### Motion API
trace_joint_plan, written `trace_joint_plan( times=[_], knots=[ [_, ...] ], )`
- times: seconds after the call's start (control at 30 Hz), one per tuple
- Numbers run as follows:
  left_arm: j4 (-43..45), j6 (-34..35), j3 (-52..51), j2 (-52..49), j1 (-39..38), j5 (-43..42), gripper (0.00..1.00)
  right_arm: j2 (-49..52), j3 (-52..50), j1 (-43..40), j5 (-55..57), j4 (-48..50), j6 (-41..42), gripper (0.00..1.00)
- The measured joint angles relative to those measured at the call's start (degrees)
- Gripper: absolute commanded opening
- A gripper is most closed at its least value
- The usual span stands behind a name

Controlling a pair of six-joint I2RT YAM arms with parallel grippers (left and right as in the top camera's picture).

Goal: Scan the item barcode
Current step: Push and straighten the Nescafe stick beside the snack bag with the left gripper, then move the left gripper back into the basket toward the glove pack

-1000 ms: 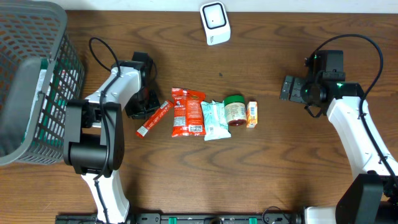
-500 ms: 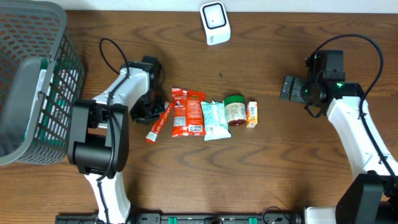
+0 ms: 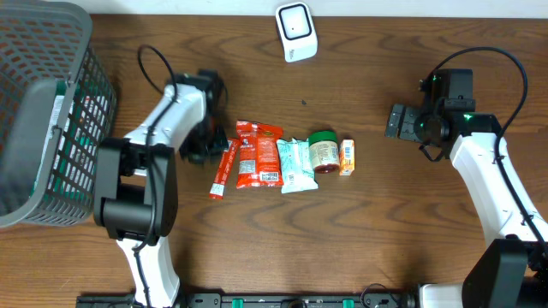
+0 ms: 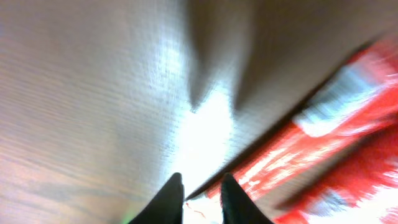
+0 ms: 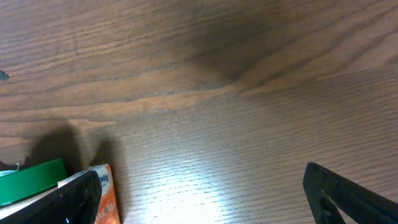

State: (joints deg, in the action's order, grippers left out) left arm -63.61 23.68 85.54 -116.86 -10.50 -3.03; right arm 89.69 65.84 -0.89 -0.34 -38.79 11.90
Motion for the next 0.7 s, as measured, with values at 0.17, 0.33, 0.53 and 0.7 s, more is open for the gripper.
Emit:
trace_joint_plan(
  times=[0.17,0.33,0.53,0.7],
  knots=[
    [-5.6,-3.5,14.7,4.7,1.9,0.4,0.66,0.0,0.0,0.0,0.0,0.0,0.0,0.99],
    [-6.5,-5.7,28.9,14.4,6.4,3.0,0.80,0.0,0.0,0.0,0.0,0.0,0.0,0.99],
    [-1.4,-8.5,34.9,22.2,21.7,6.4,1.00,0.0,0.0,0.0,0.0,0.0,0.0,0.99],
    [1.1,-13.2,34.8,19.9,37.7,7.7,0.98,0.0,0.0,0.0,0.0,0.0,0.0,0.99]
  ],
)
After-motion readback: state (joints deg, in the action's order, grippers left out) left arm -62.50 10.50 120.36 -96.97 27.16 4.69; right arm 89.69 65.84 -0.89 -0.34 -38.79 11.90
